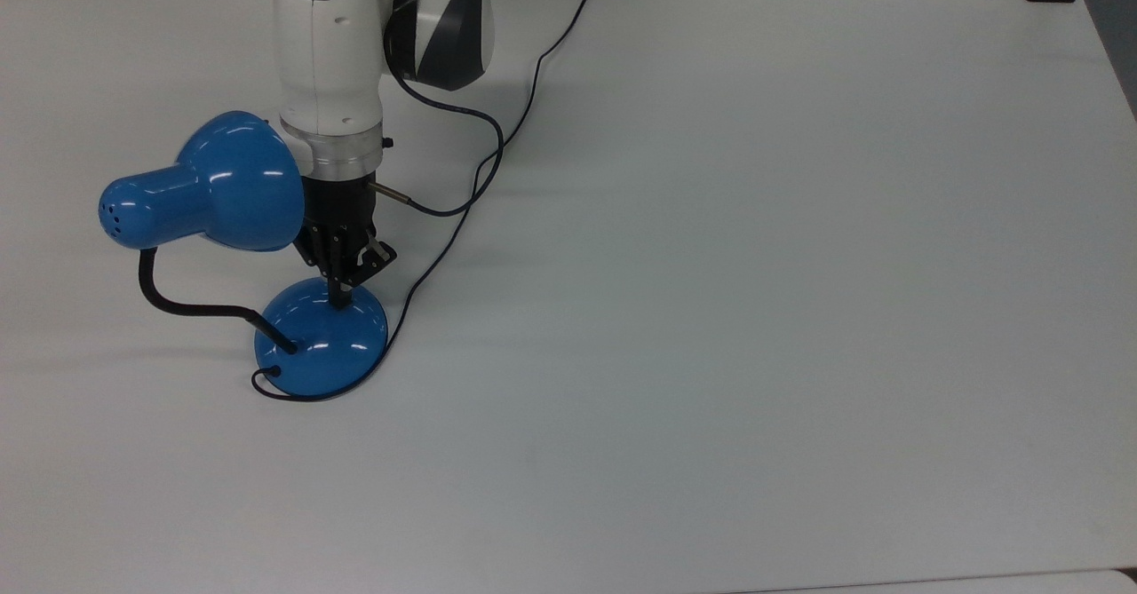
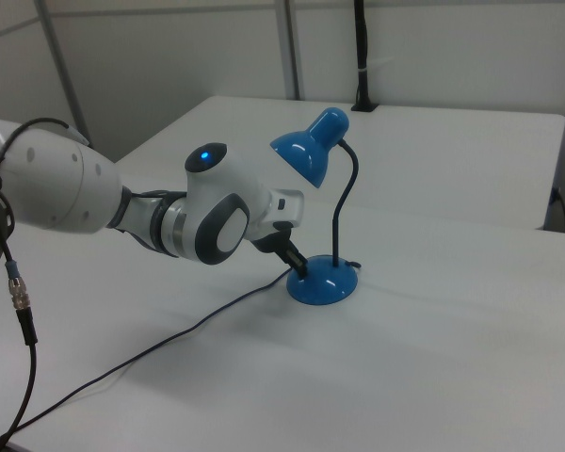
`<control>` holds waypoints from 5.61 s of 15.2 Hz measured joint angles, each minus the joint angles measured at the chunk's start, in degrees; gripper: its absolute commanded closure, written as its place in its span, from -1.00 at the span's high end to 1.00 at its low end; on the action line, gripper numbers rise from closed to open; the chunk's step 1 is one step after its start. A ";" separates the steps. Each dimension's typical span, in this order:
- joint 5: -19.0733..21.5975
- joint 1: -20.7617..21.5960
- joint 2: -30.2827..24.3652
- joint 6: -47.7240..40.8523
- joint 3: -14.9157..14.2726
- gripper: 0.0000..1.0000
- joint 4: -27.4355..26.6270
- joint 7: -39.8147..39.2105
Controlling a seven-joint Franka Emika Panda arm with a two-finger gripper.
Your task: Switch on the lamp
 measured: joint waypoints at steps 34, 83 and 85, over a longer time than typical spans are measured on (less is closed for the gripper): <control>-0.43 0.22 1.23 -1.59 -1.00 -1.00 2.93 1.33; -10.99 1.05 1.45 -2.20 -0.89 -1.00 2.94 6.56; -10.99 1.05 0.66 -2.19 -0.89 -1.00 2.64 6.71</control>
